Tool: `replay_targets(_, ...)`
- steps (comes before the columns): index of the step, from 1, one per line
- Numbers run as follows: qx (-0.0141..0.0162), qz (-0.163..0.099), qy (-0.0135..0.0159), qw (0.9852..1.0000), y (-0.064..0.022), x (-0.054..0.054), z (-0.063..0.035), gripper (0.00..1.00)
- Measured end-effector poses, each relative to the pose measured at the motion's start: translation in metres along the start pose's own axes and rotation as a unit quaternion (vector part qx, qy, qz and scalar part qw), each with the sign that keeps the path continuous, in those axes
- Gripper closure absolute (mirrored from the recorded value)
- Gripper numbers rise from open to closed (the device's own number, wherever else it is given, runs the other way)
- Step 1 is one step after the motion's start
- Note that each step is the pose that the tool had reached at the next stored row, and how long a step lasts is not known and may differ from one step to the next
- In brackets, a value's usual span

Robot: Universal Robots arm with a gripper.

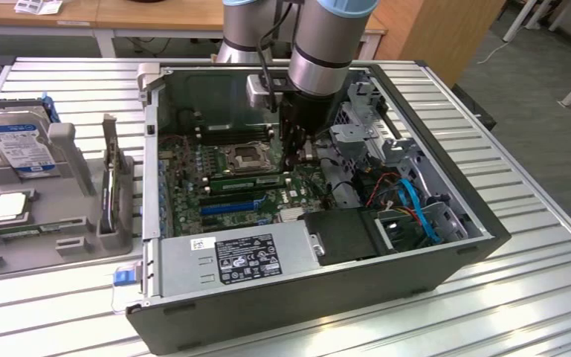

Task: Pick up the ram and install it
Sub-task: 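Press down the ram until it locks into place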

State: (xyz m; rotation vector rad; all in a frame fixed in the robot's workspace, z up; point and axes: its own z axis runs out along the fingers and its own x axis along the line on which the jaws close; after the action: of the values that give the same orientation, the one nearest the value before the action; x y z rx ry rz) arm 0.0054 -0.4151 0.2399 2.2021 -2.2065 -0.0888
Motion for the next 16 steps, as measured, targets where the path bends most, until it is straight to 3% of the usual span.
replay_targets(16,0.0,0.0,0.0001,1.0,-0.0003,0.0002,0.007,0.9)
